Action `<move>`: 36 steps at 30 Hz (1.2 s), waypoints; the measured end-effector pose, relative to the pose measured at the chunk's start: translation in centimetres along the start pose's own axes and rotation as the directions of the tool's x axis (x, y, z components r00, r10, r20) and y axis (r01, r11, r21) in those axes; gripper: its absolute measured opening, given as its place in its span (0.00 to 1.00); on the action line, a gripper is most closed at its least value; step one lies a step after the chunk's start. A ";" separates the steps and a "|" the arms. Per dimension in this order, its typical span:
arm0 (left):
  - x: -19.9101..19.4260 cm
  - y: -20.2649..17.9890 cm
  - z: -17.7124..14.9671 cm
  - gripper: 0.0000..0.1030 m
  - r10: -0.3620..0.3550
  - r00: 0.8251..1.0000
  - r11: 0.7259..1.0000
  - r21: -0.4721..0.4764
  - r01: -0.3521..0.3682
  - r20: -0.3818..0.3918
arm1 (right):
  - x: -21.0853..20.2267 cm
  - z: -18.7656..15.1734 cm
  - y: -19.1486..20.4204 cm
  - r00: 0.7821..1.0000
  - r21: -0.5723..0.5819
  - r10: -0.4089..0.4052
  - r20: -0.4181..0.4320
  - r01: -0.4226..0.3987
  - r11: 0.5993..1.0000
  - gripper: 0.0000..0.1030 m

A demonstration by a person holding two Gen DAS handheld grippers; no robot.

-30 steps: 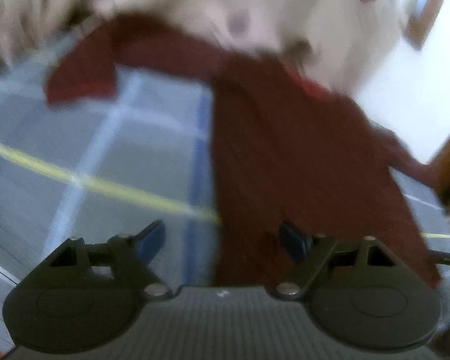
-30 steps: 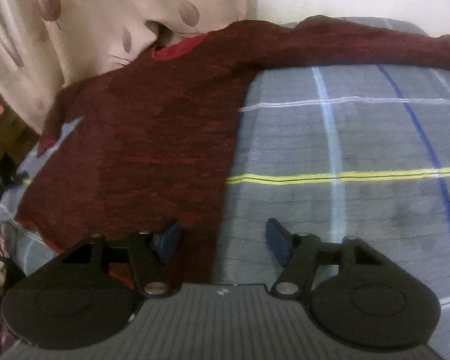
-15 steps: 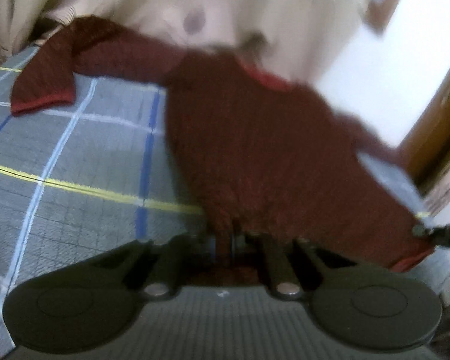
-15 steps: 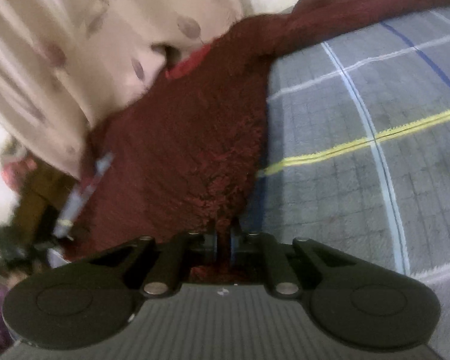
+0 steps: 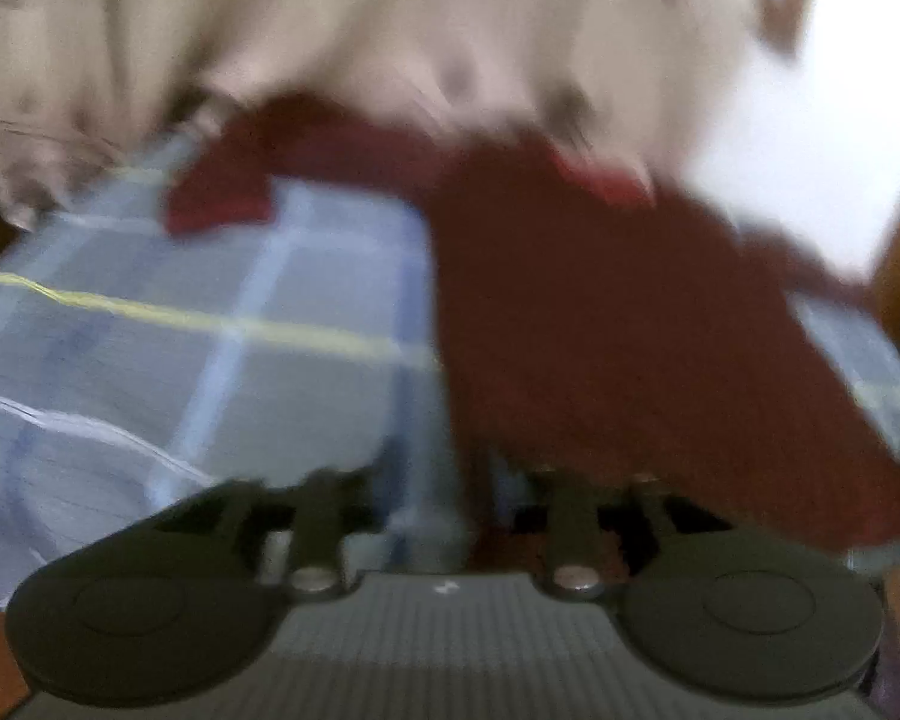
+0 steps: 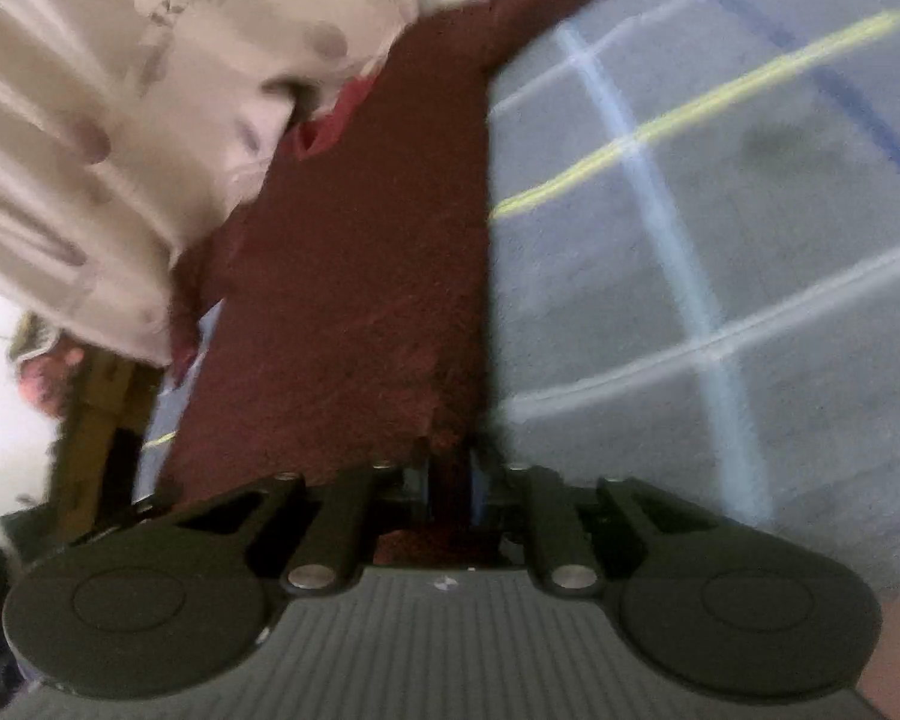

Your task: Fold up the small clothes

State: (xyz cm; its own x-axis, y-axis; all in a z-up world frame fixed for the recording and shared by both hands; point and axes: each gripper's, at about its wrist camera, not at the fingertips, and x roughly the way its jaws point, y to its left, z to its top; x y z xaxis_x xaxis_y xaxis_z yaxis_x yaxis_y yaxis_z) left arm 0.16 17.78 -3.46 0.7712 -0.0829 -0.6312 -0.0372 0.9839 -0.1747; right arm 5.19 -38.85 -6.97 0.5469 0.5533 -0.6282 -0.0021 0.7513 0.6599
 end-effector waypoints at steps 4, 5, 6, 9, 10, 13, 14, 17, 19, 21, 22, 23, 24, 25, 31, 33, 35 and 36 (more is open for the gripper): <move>-2.5 -0.7 3.9 0.97 -0.005 0.981 0.995 -0.097 0.025 0.196 | -3.8 4.6 -2.0 0.972 0.046 -0.024 0.234 0.013 0.999 0.48; -2.3 -1.4 4.6 0.97 -0.036 0.977 0.993 -0.103 0.058 0.210 | -4.5 6.3 -3.2 0.954 0.071 -0.048 0.295 0.028 0.997 0.48; -1.5 -2.0 5.3 0.97 -0.065 0.975 0.990 -0.107 0.090 0.210 | -5.0 8.2 -4.6 0.934 0.106 -0.081 0.348 0.047 0.993 0.49; 2.5 -4.9 6.3 0.97 -0.079 0.973 0.993 -0.068 0.096 0.217 | -5.4 13.9 -9.5 0.887 0.216 -0.134 0.442 0.040 0.976 0.49; 4.1 -5.9 6.3 0.97 -0.072 0.973 0.995 -0.048 0.084 0.217 | -5.3 15.2 -10.7 0.874 0.242 -0.169 0.456 0.061 0.968 0.49; 7.6 -7.6 6.0 0.97 -0.089 0.977 0.994 -0.041 0.099 0.191 | -4.4 20.3 -15.1 0.835 0.324 -0.268 0.481 0.115 0.939 0.48; 8.5 -8.0 5.8 0.97 -0.098 0.976 0.993 -0.044 0.108 0.194 | -4.2 21.5 -16.2 0.831 0.343 -0.282 0.479 0.118 0.932 0.48; 9.9 -8.4 5.0 0.97 -0.098 0.974 0.992 -0.054 0.111 0.203 | -3.4 25.2 -19.4 0.809 0.414 -0.312 0.499 0.095 0.905 0.48; 11.1 -7.7 4.5 0.97 -0.084 0.977 0.991 -0.083 0.102 0.196 | -2.5 27.4 -21.1 0.803 0.442 -0.325 0.499 0.087 0.893 0.48; 12.1 -6.7 4.2 0.97 -0.065 0.985 0.987 -0.133 0.087 0.158 | -1.3 29.0 -22.7 0.795 0.476 -0.367 0.483 0.113 0.872 0.48; 12.3 -6.1 4.1 0.97 -0.060 0.988 0.982 -0.167 0.084 0.143 | -0.9 29.5 -23.5 0.797 0.481 -0.372 0.476 0.118 0.869 0.48; 12.6 -5.5 4.1 0.97 -0.055 0.989 0.976 -0.202 0.082 0.135 | -0.1 30.2 -24.1 0.804 0.490 -0.371 0.465 0.115 0.864 0.48; 12.8 -5.0 4.0 0.97 -0.049 0.990 0.971 -0.224 0.078 0.131 | 0.7 30.6 -24.8 0.811 0.501 -0.363 0.458 0.102 0.859 0.48; 13.1 -4.8 4.0 0.97 -0.038 0.992 0.971 -0.231 0.066 0.123 | 1.1 31.0 -25.2 0.806 0.502 -0.366 0.466 0.099 0.859 0.50; 14.1 -5.8 3.7 0.97 0.030 0.996 0.991 -0.136 -0.019 0.081 | 2.5 32.8 -24.4 0.790 0.443 -0.391 0.473 0.170 0.880 0.15; 14.2 -5.9 3.5 0.97 0.039 0.996 0.991 -0.127 -0.028 0.079 | 2.1 32.8 -23.5 0.780 0.420 -0.391 0.488 0.182 0.889 0.16; 14.4 -5.9 3.7 0.98 0.068 0.996 0.987 -0.147 -0.059 0.059 | 0.9 32.6 -22.0 0.758 0.397 -0.373 0.534 0.164 0.903 0.15; 14.4 -5.9 3.8 0.98 0.092 0.995 0.984 -0.160 -0.084 0.043 | 0.4 32.5 -21.4 0.754 0.400 -0.359 0.550 0.139 0.906 0.15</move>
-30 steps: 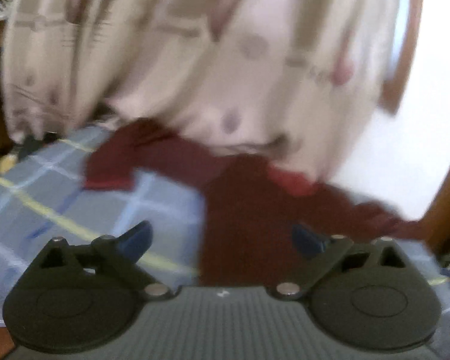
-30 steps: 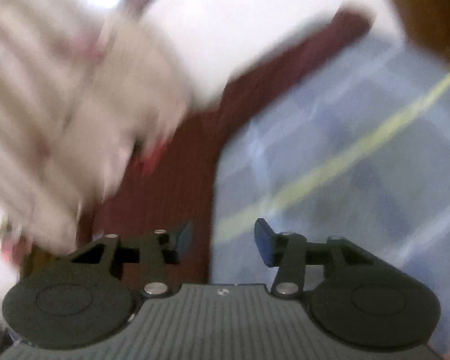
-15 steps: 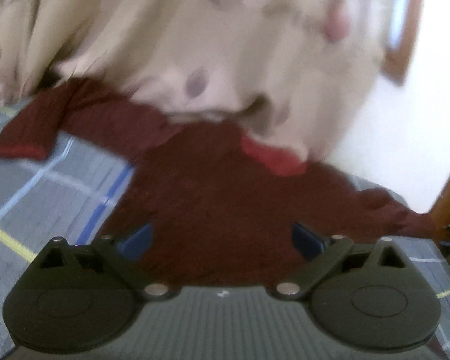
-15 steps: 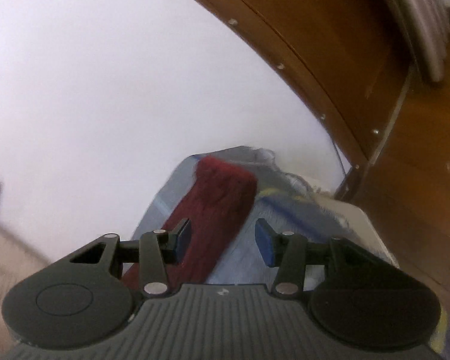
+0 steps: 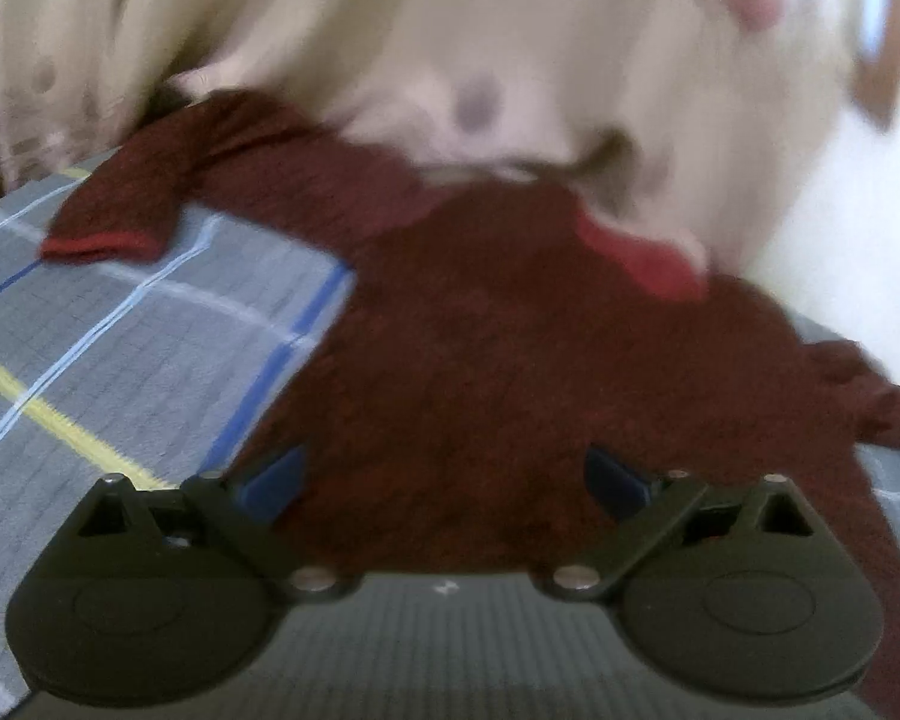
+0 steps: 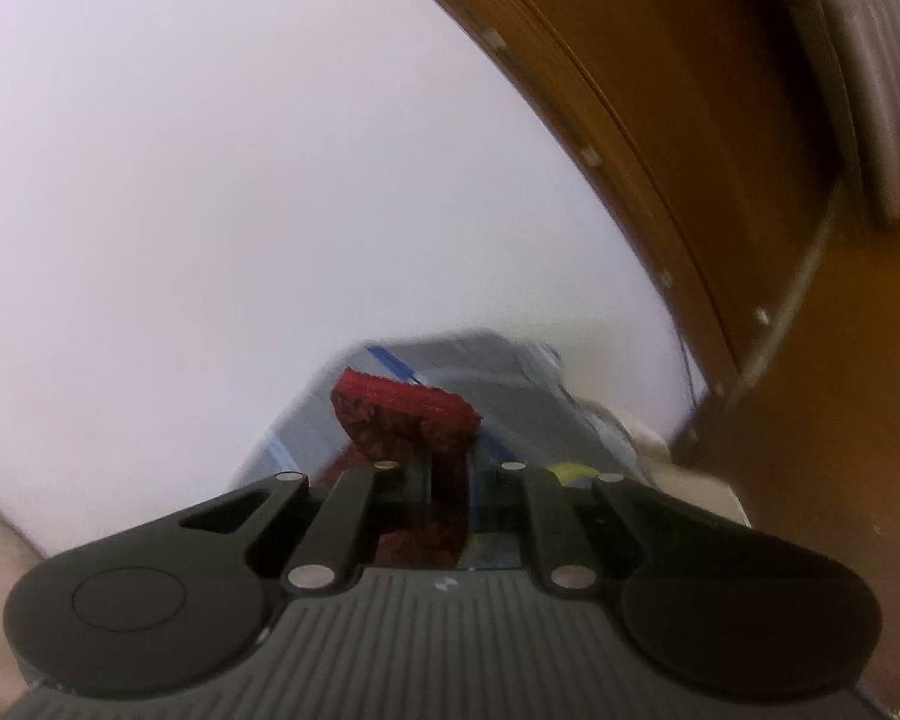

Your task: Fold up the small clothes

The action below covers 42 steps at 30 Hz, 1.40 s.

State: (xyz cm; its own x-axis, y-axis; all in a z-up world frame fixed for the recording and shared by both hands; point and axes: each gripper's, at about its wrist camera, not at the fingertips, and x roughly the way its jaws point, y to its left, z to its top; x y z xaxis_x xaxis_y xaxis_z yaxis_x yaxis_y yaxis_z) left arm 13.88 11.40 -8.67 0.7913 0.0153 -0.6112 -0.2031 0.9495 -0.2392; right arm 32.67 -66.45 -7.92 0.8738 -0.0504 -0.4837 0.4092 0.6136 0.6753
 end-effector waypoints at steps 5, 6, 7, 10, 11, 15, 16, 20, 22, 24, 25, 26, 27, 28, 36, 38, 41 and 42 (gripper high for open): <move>-0.4 0.3 0.0 0.98 -0.005 1.000 1.000 -0.021 0.006 0.026 | -4.0 -0.5 6.2 0.991 -0.065 0.131 0.019 -0.129 0.989 0.15; -0.5 0.4 -0.1 0.98 -0.014 0.999 1.000 -0.024 0.015 0.042 | -4.8 -0.8 7.9 0.987 -0.085 0.158 0.021 -0.156 0.984 0.15; -0.7 0.6 -0.3 0.98 -0.021 0.998 1.000 -0.020 0.023 0.065 | -5.5 -1.3 9.4 0.982 -0.103 0.189 0.021 -0.186 0.977 0.15; -0.9 1.0 -1.1 0.98 -0.037 0.993 0.999 -0.004 0.038 0.112 | -7.1 -3.6 14.9 0.957 -0.150 0.289 -0.011 -0.287 0.946 0.15; -0.9 1.1 -1.1 0.98 -0.046 0.992 0.999 -0.012 0.048 0.114 | -7.3 -4.5 16.4 0.949 -0.159 0.315 -0.026 -0.315 0.936 0.15; -0.5 2.2 -1.1 0.98 -0.094 0.989 0.991 -0.082 0.104 0.117 | -7.6 -9.9 23.1 0.895 -0.180 0.428 -0.128 -0.445 0.877 0.15; -0.4 2.5 -1.2 0.98 -0.105 0.987 0.988 -0.102 0.118 0.121 | -7.4 -11.3 24.5 0.878 -0.170 0.452 -0.157 -0.475 0.863 0.15; -0.5 3.1 -1.5 0.98 -0.138 0.981 0.980 -0.124 0.155 0.135 | -7.1 -18.0 30.0 0.813 -0.168 0.519 -0.265 -0.569 0.805 0.15; -0.5 3.3 -1.5 0.98 -0.149 0.980 0.978 -0.128 0.166 0.132 | -6.7 -21.5 32.4 0.786 -0.156 0.531 -0.318 -0.595 0.788 0.15; -0.4 3.5 -1.6 0.98 -0.160 0.979 0.974 -0.141 0.178 0.130 | -5.7 -25.1 34.1 0.763 -0.125 0.532 -0.367 -0.607 0.785 0.15; -0.4 3.6 -1.6 0.98 -0.165 0.977 0.972 -0.147 0.184 0.133 | -5.6 -26.6 34.9 0.757 -0.120 0.529 -0.384 -0.609 0.784 0.15; -0.4 3.7 -1.6 0.98 -0.168 0.977 0.971 -0.148 0.187 0.132 | -5.2 -28.4 35.6 0.750 -0.119 0.522 -0.405 -0.610 0.784 0.15; -0.3 3.7 -1.6 0.98 -0.169 0.977 0.971 -0.149 0.188 0.130 | -4.8 -29.9 36.2 0.743 -0.115 0.517 -0.425 -0.611 0.783 0.15; -0.3 3.7 -1.6 0.98 -0.172 0.976 0.970 -0.151 0.191 0.130 | -4.3 -31.5 36.7 0.734 -0.109 0.511 -0.447 -0.612 0.783 0.15; -0.3 4.6 -1.8 0.98 -0.208 0.967 0.954 -0.188 0.234 0.149 | -1.9 -40.4 39.9 0.701 -0.108 0.470 -0.536 -0.609 0.786 0.15; -0.3 4.8 -1.8 0.98 -0.216 0.965 0.951 -0.193 0.243 0.152 | -1.3 -41.9 40.3 0.708 -0.132 0.451 -0.544 -0.603 0.787 0.15; -0.3 4.8 -1.8 0.98 -0.223 0.962 0.947 -0.199 0.252 0.155 | -0.3 -43.1 40.4 0.713 -0.139 0.422 -0.560 -0.583 0.800 0.15; -0.3 4.9 -1.8 0.99 -0.226 0.962 0.946 -0.201 0.255 0.155 | 0.1 -43.7 40.4 0.715 -0.145 0.410 -0.566 -0.576 0.804 0.15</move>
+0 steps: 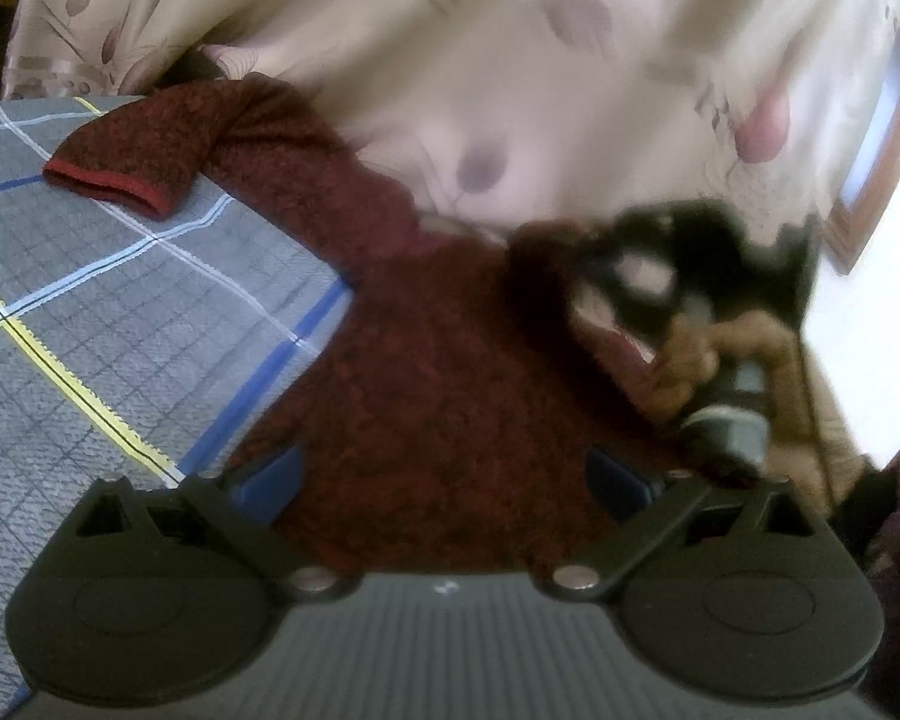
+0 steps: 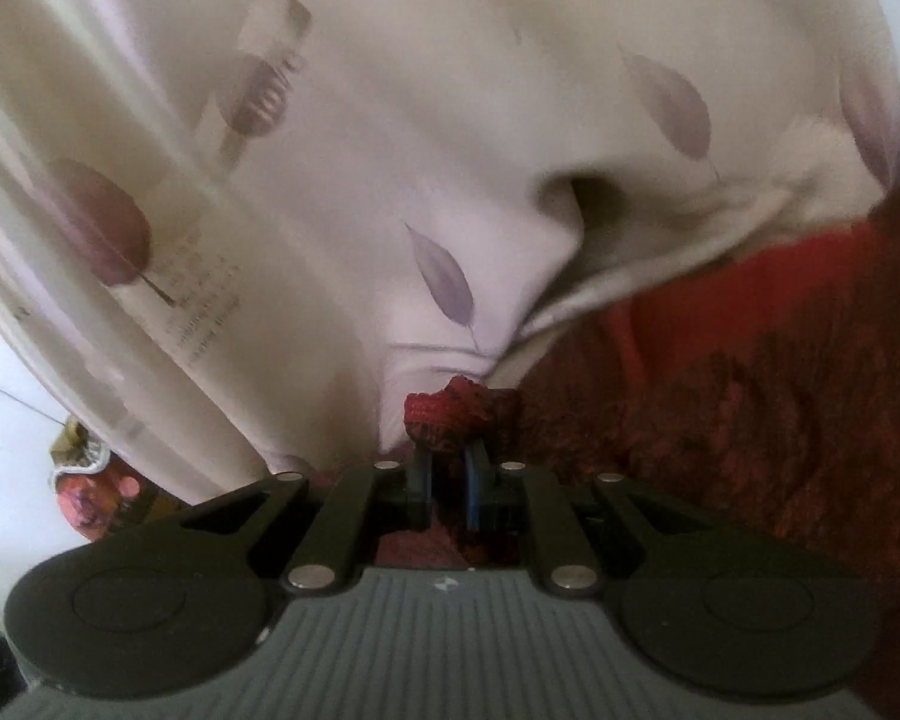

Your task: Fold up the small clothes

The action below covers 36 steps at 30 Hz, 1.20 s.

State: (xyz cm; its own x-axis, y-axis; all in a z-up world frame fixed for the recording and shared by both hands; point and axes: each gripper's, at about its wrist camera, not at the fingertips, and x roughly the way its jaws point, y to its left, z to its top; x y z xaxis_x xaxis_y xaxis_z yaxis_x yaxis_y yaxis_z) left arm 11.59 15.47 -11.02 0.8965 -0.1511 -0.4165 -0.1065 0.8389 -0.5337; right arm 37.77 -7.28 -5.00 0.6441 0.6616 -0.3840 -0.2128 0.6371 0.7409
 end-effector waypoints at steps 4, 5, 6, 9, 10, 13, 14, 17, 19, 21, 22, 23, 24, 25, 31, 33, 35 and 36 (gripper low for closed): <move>0.0 0.2 0.0 0.99 -0.010 1.000 1.000 -0.010 0.010 0.003 | 1.7 -1.2 -0.5 0.998 -0.017 -0.027 -0.049 0.026 1.000 0.15; 0.0 0.2 0.0 0.99 -0.011 1.000 1.000 -0.012 0.011 0.004 | 1.9 -1.5 -0.6 0.998 -0.026 -0.029 -0.061 0.027 0.999 0.15; -0.1 0.2 0.0 0.99 -0.013 1.000 1.000 -0.014 0.013 0.004 | 2.2 -1.7 -0.7 0.996 -0.031 -0.025 -0.081 0.023 0.999 0.15; 0.0 0.3 0.0 0.99 -0.014 1.000 1.000 -0.017 0.014 0.005 | 3.1 -2.3 -0.6 0.991 -0.050 -0.028 -0.131 0.022 0.999 0.16; 0.0 0.2 0.0 0.99 -0.014 1.000 1.000 -0.016 0.014 0.004 | 3.2 -2.4 -0.6 0.988 -0.060 -0.035 -0.149 0.026 0.998 0.19; 0.0 0.3 0.0 0.99 -0.015 1.000 1.000 -0.015 0.015 0.004 | 3.6 -2.7 -1.2 0.976 -0.031 0.010 -0.218 -0.017 0.999 0.40; 0.0 0.3 0.0 0.99 -0.015 1.000 1.000 -0.015 0.015 0.004 | 3.5 -2.7 -1.4 0.970 -0.021 0.025 -0.241 -0.031 0.999 0.55; 0.0 0.3 0.0 0.99 -0.014 1.000 1.000 -0.015 0.014 0.003 | 1.7 -2.3 -1.1 0.976 0.015 0.093 -0.197 -0.092 0.996 0.65; -0.1 0.1 0.2 0.99 -0.009 1.000 1.000 -0.006 0.009 -0.010 | 0.0 -1.7 -1.0 0.976 0.065 0.143 -0.161 -0.134 0.989 0.67; -0.2 0.1 1.1 0.99 -0.022 0.998 1.000 -0.013 0.021 -0.051 | -2.2 -1.7 -0.7 0.974 0.067 0.160 -0.162 -0.151 0.986 0.67; -0.5 0.3 1.8 0.99 -0.042 0.997 0.998 -0.038 0.040 -0.060 | -3.3 -1.9 -0.5 0.973 0.048 0.163 -0.165 -0.157 0.986 0.67; -0.9 0.6 2.6 0.99 -0.058 0.997 0.997 -0.061 0.055 -0.055 | -4.7 -2.3 -0.2 0.974 0.020 0.155 -0.166 -0.154 0.988 0.67; -1.4 0.9 3.5 0.99 -0.059 0.997 0.996 -0.070 0.056 -0.043 | -6.5 -3.0 0.1 0.977 -0.032 0.144 -0.159 -0.151 0.988 0.67; -1.7 1.3 4.4 0.99 -0.041 0.999 0.997 -0.072 0.038 -0.029 | -7.8 -3.5 0.4 0.980 -0.081 0.130 -0.151 -0.143 0.986 0.68; -3.1 5.7 10.3 0.99 0.106 0.993 0.986 0.128 -0.111 0.049 | -14.0 -8.2 0.4 0.991 -0.312 0.006 -0.131 -0.047 0.949 0.68; -2.6 6.6 11.9 0.98 0.142 0.989 0.945 0.292 -0.145 0.030 | -14.8 -9.0 -0.4 0.990 -0.301 -0.010 -0.141 -0.033 0.953 0.68; -1.5 6.5 12.3 0.98 0.179 0.984 0.853 0.496 -0.163 0.015 | -15.2 -9.6 -1.1 0.989 -0.282 -0.016 -0.145 -0.025 0.959 0.68; -0.8 6.4 12.2 0.98 0.202 0.979 0.786 0.594 -0.172 0.017 | -15.3 -9.8 -1.5 0.989 -0.265 -0.019 -0.145 -0.020 0.964 0.68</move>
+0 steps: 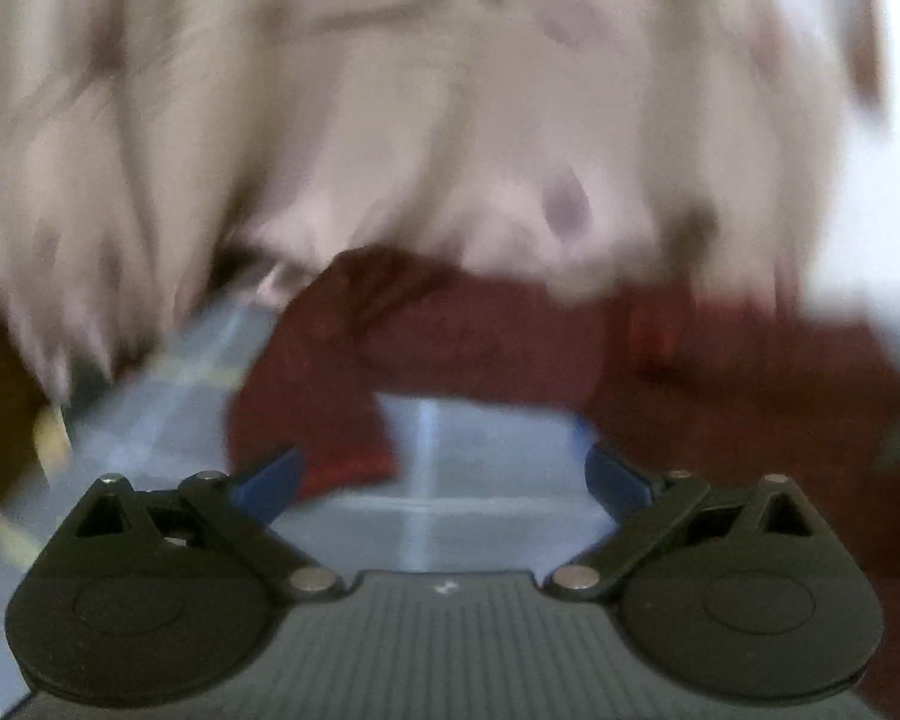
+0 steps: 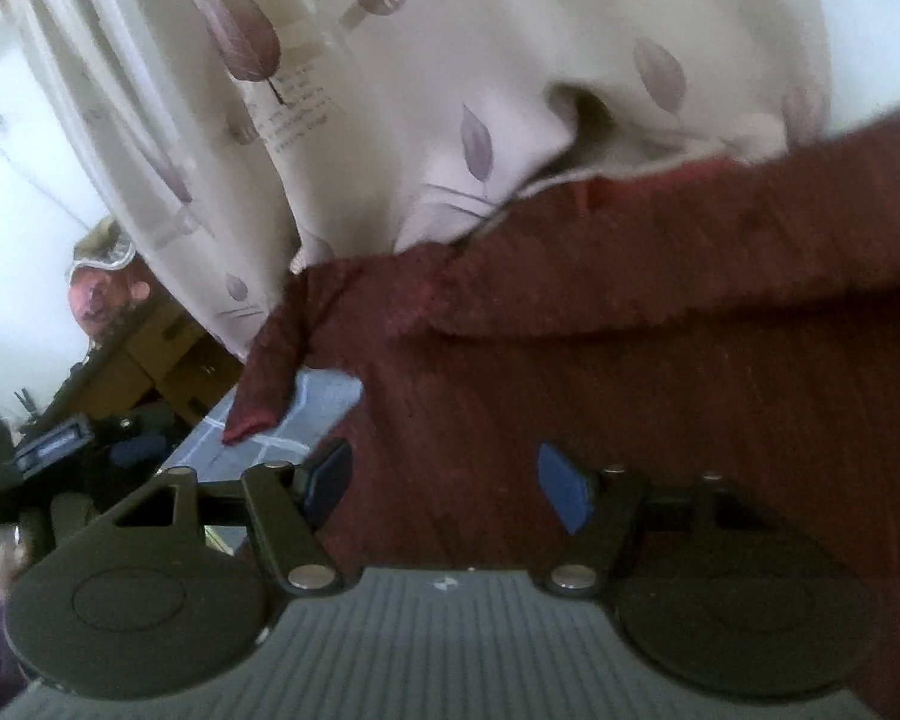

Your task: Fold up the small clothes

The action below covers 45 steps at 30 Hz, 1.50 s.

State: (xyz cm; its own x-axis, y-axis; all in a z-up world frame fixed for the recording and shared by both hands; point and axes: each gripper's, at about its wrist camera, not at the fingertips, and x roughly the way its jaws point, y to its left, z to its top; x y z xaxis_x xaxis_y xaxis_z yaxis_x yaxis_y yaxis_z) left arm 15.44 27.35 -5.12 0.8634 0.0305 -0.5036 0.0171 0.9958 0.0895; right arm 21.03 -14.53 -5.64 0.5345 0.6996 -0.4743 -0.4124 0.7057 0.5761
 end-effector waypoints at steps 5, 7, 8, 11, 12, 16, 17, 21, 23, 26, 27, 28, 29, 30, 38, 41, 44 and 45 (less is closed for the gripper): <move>3.2 -1.3 -1.1 0.93 0.067 0.997 0.910 0.407 -0.071 0.023 | 0.5 -1.4 -0.9 1.000 0.042 -0.016 -0.022 0.017 0.999 0.68; 5.1 -0.8 -1.2 0.67 0.074 0.997 0.884 0.463 -0.066 0.003 | 0.4 -1.8 -0.9 1.000 0.039 -0.017 -0.016 0.018 0.999 0.67; 6.2 -0.2 -1.2 0.49 0.062 0.997 0.885 0.465 -0.034 -0.045 | 0.5 -1.8 -0.8 1.000 0.042 -0.016 -0.013 0.016 0.999 0.68; 8.7 1.4 -1.9 0.38 0.061 0.990 0.873 0.488 0.010 -0.130 | 0.5 -1.9 -0.8 1.000 0.044 -0.016 -0.012 0.017 0.999 0.68; 8.9 1.8 -2.2 0.38 0.065 0.993 0.867 0.498 -0.006 -0.102 | 0.5 -1.9 -0.8 1.000 0.047 -0.016 -0.013 0.017 0.999 0.68; 9.3 2.7 -3.0 0.44 0.059 0.997 0.834 0.551 -0.019 -0.054 | 0.6 -2.0 -1.0 1.000 0.057 -0.010 -0.007 0.011 0.998 0.68; 9.2 2.4 -3.5 0.47 0.065 0.998 0.808 0.588 -0.040 -0.022 | 0.6 -2.0 -1.1 1.000 0.063 -0.008 -0.005 0.009 0.998 0.68; 9.7 2.8 -2.9 0.33 0.049 0.998 0.829 0.559 -0.017 -0.044 | 0.7 -2.0 -1.3 1.000 0.083 0.004 0.001 -0.004 0.997 0.70; 10.6 3.7 -2.0 0.08 0.042 0.993 0.882 0.472 0.015 -0.110 | 0.6 -2.0 -1.4 1.000 0.090 0.008 0.005 -0.008 0.996 0.71; 10.1 4.5 -1.2 0.08 0.007 0.993 0.943 0.332 0.032 -0.115 | 0.5 -2.1 -1.5 1.000 0.102 0.014 0.012 -0.015 0.995 0.70; 9.6 4.6 -0.7 0.08 -0.017 0.994 0.958 0.283 0.045 -0.104 | 0.5 -2.1 -1.6 1.000 0.108 0.019 0.014 -0.021 0.994 0.70; 8.8 4.6 -0.2 0.08 -0.039 0.995 0.971 0.234 0.058 -0.086 | 0.4 -2.1 -1.8 1.000 0.114 0.025 0.018 -0.027 0.993 0.70; 7.9 4.5 0.6 0.08 -0.056 0.996 0.980 0.186 0.067 -0.064 | 0.4 -2.1 -2.0 0.999 0.126 0.031 0.024 -0.034 0.991 0.70; 6.9 4.3 1.5 0.08 -0.073 0.996 0.987 0.143 0.079 -0.047 | 0.3 -2.1 -2.2 0.999 0.140 0.034 0.031 -0.038 0.989 0.70; -1.4 -2.3 11.6 0.07 -0.297 0.952 0.951 -0.072 0.302 0.073 | -1.7 -2.4 -2.8 0.995 0.218 0.023 0.095 -0.043 0.975 0.71; -2.3 -6.2 15.0 0.07 -0.387 0.919 0.914 -0.102 0.393 0.078 | -3.2 -2.6 -2.9 0.993 0.227 0.025 0.115 -0.051 0.973 0.71; -1.8 -10.3 17.8 0.07 -0.474 0.875 0.865 -0.132 0.484 0.100 | -4.8 -2.7 -3.5 0.992 0.238 0.017 0.125 -0.047 0.970 0.71; -1.6 -11.6 18.6 0.07 -0.497 0.862 0.851 -0.135 0.507 0.104 | -5.6 -2.7 -3.9 0.991 0.250 0.013 0.135 -0.047 0.967 0.71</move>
State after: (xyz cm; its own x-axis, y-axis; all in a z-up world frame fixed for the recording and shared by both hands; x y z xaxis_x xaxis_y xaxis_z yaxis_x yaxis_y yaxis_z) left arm 23.27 14.19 10.61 0.7880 -0.4773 -0.3889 0.3842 0.8748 -0.2953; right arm 17.69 -20.89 -7.07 0.6236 0.6874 -0.3723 -0.2395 0.6214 0.7460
